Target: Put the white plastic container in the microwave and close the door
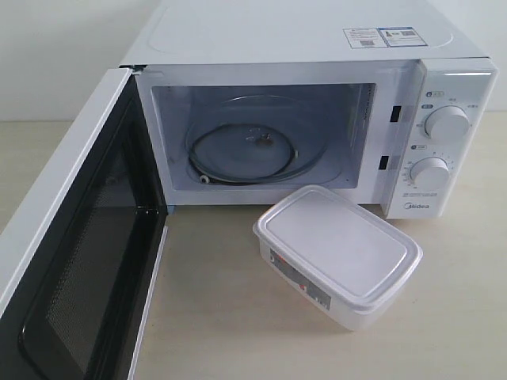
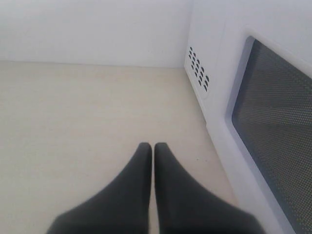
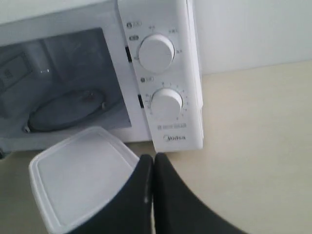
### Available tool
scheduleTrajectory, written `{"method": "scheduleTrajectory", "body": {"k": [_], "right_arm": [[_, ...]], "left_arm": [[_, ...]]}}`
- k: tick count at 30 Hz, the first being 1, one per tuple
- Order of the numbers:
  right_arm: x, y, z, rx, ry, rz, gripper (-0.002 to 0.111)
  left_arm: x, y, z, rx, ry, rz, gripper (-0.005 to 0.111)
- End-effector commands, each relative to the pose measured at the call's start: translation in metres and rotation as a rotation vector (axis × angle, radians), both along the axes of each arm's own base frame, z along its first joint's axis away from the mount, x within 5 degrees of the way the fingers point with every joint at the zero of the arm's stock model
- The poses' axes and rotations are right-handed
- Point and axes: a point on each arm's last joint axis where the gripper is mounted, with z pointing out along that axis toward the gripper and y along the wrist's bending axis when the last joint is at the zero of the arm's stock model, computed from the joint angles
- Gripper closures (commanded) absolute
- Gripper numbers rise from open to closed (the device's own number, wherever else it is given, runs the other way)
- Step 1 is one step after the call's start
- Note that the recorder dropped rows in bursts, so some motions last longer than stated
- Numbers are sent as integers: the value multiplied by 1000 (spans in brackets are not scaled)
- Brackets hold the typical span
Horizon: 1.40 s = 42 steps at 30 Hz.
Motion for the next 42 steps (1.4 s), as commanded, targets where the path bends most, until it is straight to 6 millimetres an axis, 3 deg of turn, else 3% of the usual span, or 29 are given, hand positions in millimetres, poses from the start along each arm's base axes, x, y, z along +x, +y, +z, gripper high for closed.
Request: {"method": "scheduleTrajectory", "body": {"k": [1,6,9,12,15,20,31,34,37,42], "right_arm": [[0,-3,16,85,-171,-39,109],[-4,-10,40,95,-447,-101,109],[-5,-10,55,40,-493,-112,109],[5,-10,82,-62,-463,-120,109],[35,-8,100,-114,-312,-101,109],[65,-7,86,-114,-153,-94,109],[67,-8,91,-101,-205,-114,109],[79,-10,88,-125,-205,-134,109],[97,-9,75,-169,-131,-122,109],[134,-7,32,-200,77,-94,109]], "left_arm": [[0,0,-1,-8,1,1,102],[0,0,-1,-8,1,1,102],[0,0,-1,-8,1,1,102],[0,0,-1,-8,1,1,102],[0,0,-1,-8,1,1,102],[0,0,-1,-8,1,1,102],[0,0,-1,-8,1,1,102],[0,0,-1,-8,1,1,102],[0,0,-1,-8,1,1,102],[0,0,-1,-8,1,1,102]]}}
